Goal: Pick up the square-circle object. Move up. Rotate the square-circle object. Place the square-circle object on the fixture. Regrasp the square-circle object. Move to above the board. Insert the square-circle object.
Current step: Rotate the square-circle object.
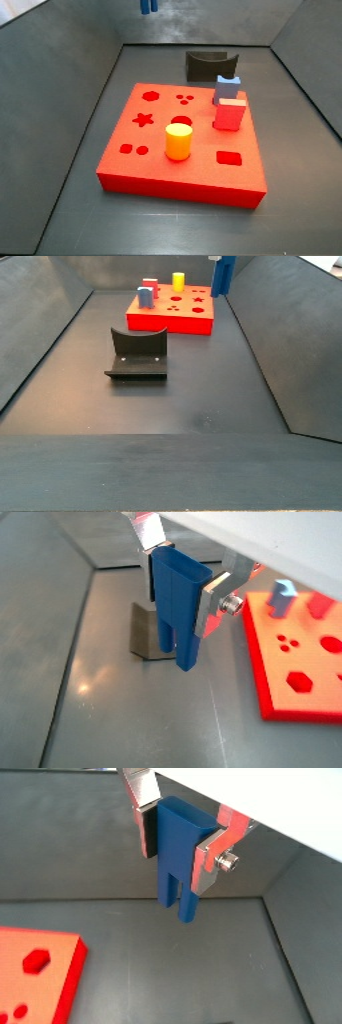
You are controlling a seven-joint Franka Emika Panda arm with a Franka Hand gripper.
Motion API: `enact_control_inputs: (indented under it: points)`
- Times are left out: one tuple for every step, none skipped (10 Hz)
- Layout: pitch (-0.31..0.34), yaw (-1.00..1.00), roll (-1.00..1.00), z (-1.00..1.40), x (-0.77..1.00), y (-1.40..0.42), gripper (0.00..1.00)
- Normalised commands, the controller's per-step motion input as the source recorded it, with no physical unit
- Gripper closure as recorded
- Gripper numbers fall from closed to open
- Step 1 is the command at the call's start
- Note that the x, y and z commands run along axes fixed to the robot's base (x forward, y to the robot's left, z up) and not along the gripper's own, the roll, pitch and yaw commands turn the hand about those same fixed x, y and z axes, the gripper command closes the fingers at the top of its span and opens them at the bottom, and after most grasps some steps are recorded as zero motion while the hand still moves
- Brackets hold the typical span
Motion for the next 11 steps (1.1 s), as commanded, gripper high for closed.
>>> enact_control_inputs:
  points:
    - [0.038,-1.00,-0.05,0.00,0.00,0.00,1.00]
    - [0.045,-1.00,-0.06,0.00,0.00,0.01,1.00]
    - [0.048,-1.00,-0.06,0.00,0.00,0.01,1.00]
    - [0.054,-1.00,-0.07,0.00,0.00,0.01,1.00]
    - [0.064,-1.00,-0.09,0.00,0.00,0.01,1.00]
    - [0.076,-1.00,-0.10,0.01,0.01,0.01,1.00]
    - [0.092,-1.00,-0.13,0.01,0.01,0.01,1.00]
    - [0.104,-0.79,-0.14,0.01,0.01,0.01,1.00]
    - [0.103,-0.64,-0.14,0.01,0.01,0.01,1.00]
    - [0.101,-0.38,-0.14,0.01,0.01,0.01,1.00]
    - [0.099,-0.26,-0.14,0.01,0.02,0.01,1.00]
